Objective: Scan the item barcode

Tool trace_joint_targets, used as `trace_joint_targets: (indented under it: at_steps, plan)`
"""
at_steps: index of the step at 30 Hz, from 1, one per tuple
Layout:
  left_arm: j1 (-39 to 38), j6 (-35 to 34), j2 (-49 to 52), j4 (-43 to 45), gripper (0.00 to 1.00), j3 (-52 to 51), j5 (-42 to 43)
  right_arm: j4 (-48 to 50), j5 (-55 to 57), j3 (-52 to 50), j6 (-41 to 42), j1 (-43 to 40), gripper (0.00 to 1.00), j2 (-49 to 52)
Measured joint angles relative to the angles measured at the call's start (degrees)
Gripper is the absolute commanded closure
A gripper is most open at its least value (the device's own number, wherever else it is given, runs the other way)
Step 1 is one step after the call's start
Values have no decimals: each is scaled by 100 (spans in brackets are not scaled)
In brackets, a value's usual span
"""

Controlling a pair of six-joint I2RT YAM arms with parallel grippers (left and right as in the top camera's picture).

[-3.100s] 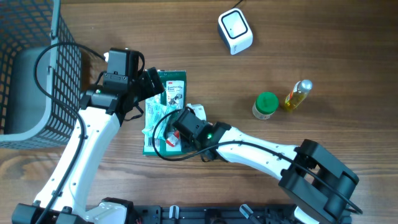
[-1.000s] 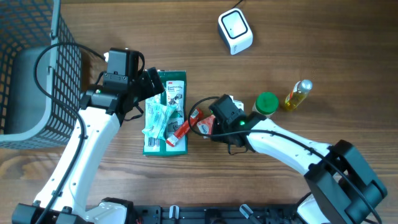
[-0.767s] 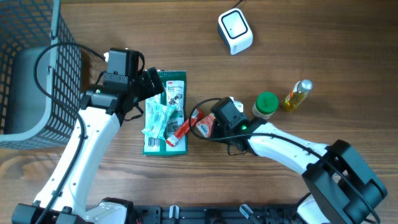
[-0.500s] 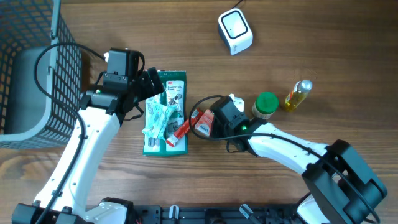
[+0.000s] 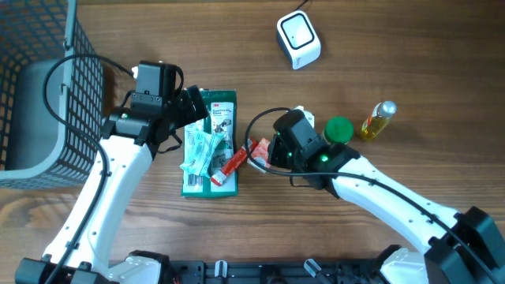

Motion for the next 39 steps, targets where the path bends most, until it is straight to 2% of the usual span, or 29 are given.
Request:
trace_joint_targets:
  at_steps: [1, 5, 7, 11, 23, 34, 37, 39]
  plan:
    - [0, -2, 0, 0, 0, 0, 0, -63, -81, 0, 13, 0, 0, 9]
    - [0, 0, 0, 0, 0, 0, 0, -76, -385, 0, 96, 2, 0, 33]
    - [0, 0, 0, 0, 0, 0, 0, -76, -455, 0, 96, 0, 23, 35]
    - [0, 0, 0, 0, 0, 0, 0, -107, -516, 0, 129, 0, 39, 35]
    - [0, 0, 0, 2, 0, 0, 0, -168, -581, -140, 479, 0, 40, 52]
    - [0, 0, 0, 0, 0, 0, 0, -81, -592, -144, 1115, 400, 51, 68]
    - [0, -2, 0, 0, 0, 0, 0, -79, -380, -144, 1434, 597, 51, 68]
    - [0, 0, 0, 0, 0, 0, 0, -79, -70, -144, 1567, 699, 55, 68]
